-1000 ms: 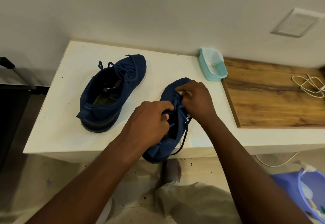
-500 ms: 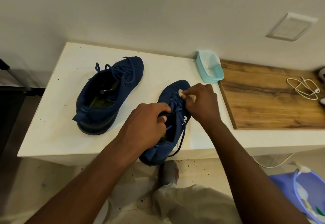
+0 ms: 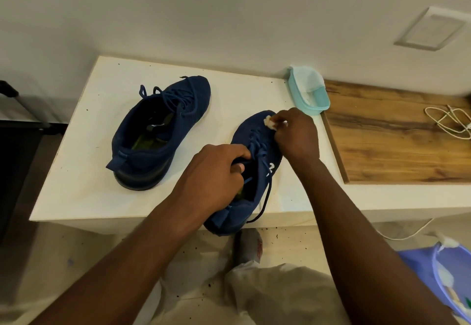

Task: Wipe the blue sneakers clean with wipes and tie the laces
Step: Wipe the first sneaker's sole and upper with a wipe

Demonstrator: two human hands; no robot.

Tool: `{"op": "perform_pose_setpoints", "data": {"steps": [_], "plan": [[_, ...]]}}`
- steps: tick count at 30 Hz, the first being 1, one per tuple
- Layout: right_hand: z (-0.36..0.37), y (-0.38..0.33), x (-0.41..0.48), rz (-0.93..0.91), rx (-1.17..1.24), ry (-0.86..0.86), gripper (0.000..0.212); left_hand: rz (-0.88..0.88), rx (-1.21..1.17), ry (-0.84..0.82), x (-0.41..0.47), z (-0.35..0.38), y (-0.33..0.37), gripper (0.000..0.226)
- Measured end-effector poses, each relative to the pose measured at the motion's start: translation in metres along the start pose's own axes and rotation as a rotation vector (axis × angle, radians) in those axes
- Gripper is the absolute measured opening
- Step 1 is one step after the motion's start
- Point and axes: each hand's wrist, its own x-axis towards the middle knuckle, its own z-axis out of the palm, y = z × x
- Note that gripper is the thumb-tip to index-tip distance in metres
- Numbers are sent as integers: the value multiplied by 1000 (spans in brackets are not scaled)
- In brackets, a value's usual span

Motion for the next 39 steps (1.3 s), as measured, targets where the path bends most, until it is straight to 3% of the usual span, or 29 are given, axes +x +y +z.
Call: {"op": "perform_pose_setpoints", "data": {"steps": [2, 6, 11, 14, 17, 20, 24, 26, 28, 32, 33, 37, 39], "plan": [[8, -7, -2, -51, -12, 50, 36, -3, 1, -11, 1, 0, 1, 29], [10, -16, -7, -170, -3, -119, 32, -20, -22, 1, 1, -2, 0, 26], [-7, 3, -1, 6, -48, -73, 18, -16, -46, 14, -2, -1, 1, 26], [-2, -2, -8, -106, 6, -49, 27, -18, -43, 14, -1, 0, 0, 26], [-6, -7, -14, -208, -29, -191, 26, -30, -50, 31, -2, -1, 1, 26], [-27, -1, -14, -74, -61, -333, 22, -25, -43, 61, -4, -1, 3, 26], [-25, 8, -34, 64, 48, -160, 19, -25, 4, 114, -3, -1, 5, 28], [-23, 7, -47, 113, 141, -152, 14, -32, 22, 124, -3, -1, 6, 28], [-27, 7, -57, 93, 199, -231, 8, -40, 21, 135, -3, -1, 6, 28], [-49, 3, -78, 6, 488, -572, 10, -49, -6, 155, -6, -1, 7, 28], [-49, 5, -80, -9, 518, -577, 10, -48, -12, 156, -6, 0, 7, 28], [-33, 14, -68, 104, 265, -134, 9, -49, -35, 175, -8, -1, 8, 27], [-28, 10, -65, 147, 218, -98, 11, -72, -60, 177, -9, -1, 9, 26]]}}
